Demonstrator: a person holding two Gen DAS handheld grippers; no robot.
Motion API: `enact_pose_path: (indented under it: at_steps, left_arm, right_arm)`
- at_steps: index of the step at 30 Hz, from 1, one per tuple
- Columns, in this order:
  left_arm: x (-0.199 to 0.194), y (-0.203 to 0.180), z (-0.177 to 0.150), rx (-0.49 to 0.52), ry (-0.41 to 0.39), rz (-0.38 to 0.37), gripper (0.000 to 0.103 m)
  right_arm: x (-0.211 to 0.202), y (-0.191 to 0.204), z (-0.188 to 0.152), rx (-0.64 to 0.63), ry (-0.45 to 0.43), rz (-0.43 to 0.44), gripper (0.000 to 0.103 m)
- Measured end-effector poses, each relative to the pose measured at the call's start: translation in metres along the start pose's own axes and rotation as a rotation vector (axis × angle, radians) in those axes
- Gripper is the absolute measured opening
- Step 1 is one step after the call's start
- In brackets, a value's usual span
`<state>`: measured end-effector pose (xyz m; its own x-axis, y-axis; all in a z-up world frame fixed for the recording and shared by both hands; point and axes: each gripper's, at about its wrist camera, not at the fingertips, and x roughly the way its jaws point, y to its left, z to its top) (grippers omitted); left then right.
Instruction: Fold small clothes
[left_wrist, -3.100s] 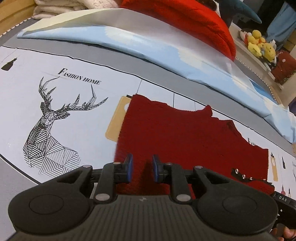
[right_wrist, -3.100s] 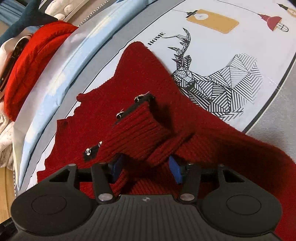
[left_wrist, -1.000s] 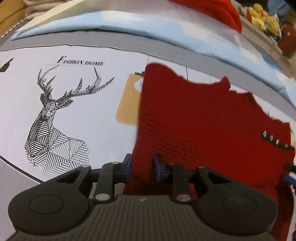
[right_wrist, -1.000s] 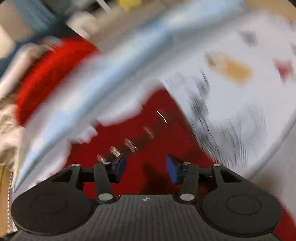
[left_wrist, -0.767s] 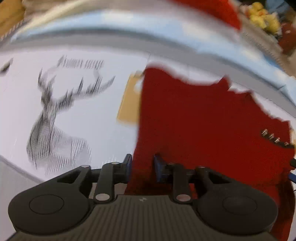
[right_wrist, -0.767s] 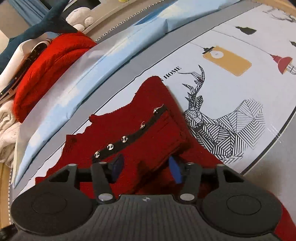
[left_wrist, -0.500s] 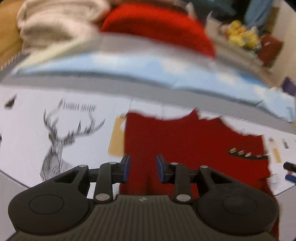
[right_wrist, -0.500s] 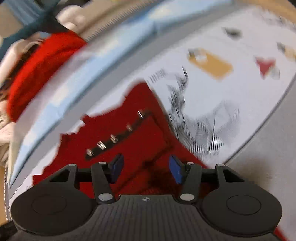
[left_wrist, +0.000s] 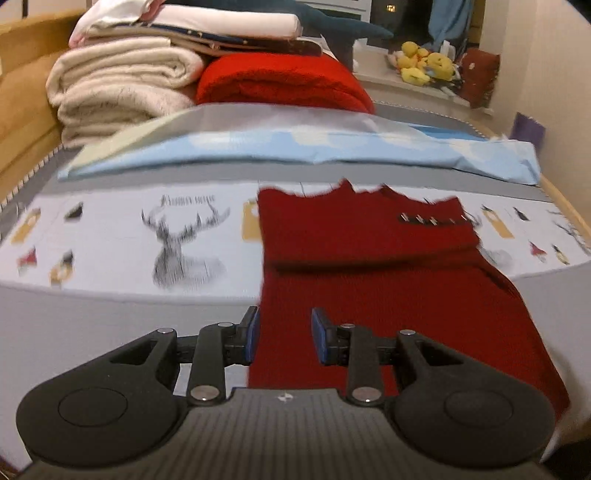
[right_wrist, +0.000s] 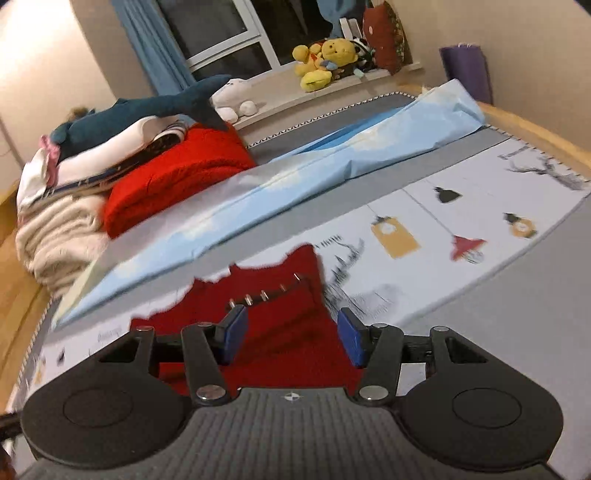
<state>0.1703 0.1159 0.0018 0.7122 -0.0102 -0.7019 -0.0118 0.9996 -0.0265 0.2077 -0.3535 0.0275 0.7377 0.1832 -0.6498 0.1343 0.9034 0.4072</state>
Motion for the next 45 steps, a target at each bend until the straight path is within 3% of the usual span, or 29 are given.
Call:
enact_pose_path:
  at_steps: [5,7,8,10,14,17,22,31,38,45]
  left_arm:
    - [-0.012,0.001,-0.081,-0.014,0.025,-0.027,0.033]
    - [-0.008,0.005,-0.11,-0.034,0.068,-0.02,0.033]
    - [-0.003,0.006,-0.122,-0.04,0.111,-0.001,0.033]
    - [0.002,0.008,-0.133,-0.05,0.153,0.026,0.033]
    - [0.001,0.015,-0.141,-0.046,0.152,0.066,0.033]
    - [0.002,0.026,-0.145,-0.102,0.179,0.071,0.033]
    - [0.004,0.035,-0.145,-0.134,0.187,0.07,0.033]
    - [0.016,0.046,-0.144,-0.214,0.249,0.059,0.037]
    - [0.033,0.059,-0.158,-0.322,0.359,0.026,0.044]
    - [0.045,0.052,-0.164,-0.276,0.35,0.039,0.046]
  right_arm:
    - [-0.017,-0.042,-0.082,0.001,0.073,-0.096,0.056]
    - [-0.016,-0.052,-0.114,-0.03,0.099,-0.156,0.055]
    - [-0.011,-0.057,-0.123,0.011,0.16,-0.2,0.054]
    - [-0.01,-0.061,-0.131,0.078,0.167,-0.142,0.052]
    - [0.0,-0.046,-0.141,-0.098,0.176,-0.24,0.051]
    - [0.002,-0.044,-0.145,-0.088,0.21,-0.208,0.051]
    - [0.009,-0.045,-0.152,-0.111,0.238,-0.23,0.052]
    - [0.018,-0.069,-0.152,0.016,0.26,-0.267,0.052]
    - [0.027,-0.088,-0.157,0.09,0.314,-0.327,0.056]
    - [0.042,-0.087,-0.169,0.084,0.38,-0.344,0.057]
